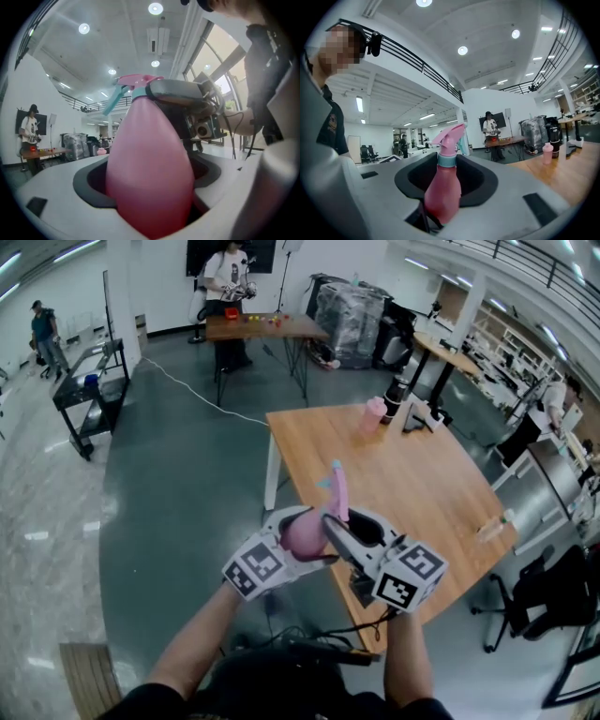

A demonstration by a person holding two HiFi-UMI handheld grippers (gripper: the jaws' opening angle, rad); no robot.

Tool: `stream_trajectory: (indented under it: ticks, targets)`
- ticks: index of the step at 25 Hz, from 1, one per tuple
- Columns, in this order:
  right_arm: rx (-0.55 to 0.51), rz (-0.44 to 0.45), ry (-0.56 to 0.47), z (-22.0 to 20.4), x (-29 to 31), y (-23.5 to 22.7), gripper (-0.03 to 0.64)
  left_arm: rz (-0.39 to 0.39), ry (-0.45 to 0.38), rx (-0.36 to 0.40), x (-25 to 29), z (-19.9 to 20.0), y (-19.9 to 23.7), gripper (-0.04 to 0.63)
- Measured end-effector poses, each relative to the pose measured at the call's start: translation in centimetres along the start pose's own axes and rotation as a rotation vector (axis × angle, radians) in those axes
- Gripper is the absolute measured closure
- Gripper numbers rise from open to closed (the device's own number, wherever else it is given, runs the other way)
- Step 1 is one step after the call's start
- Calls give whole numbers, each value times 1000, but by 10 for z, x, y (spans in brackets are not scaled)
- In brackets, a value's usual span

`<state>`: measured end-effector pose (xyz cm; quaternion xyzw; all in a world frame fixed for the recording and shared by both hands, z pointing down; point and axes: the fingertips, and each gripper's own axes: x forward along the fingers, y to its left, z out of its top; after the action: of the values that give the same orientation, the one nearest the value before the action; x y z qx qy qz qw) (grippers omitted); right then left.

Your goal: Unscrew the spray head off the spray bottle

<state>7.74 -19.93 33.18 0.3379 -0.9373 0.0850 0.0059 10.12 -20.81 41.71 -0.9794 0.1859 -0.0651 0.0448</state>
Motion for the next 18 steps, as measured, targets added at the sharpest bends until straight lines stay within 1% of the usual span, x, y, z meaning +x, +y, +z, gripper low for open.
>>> stream_trajectory:
  ticks: [3,6,10,13,18]
  targets:
    - [-10,61,11,-2,-5,3,479,-81,-15,-13,-1,1,-10,153]
    - [-17,114,14,-3,-9,7,479,-138,-28,-22,-3,2,-19,153]
    - [-7,173,5,-2,-13,10,480,-183,-30,-12,-5,2,-24,153]
    - [-1,206,-4,-1,-14,13,480,-201,-38,-3,-7,4,-27,153]
    - [-2,260,-13,-1,-20,18,480,-241,-53,-23,-9,9,-36,153]
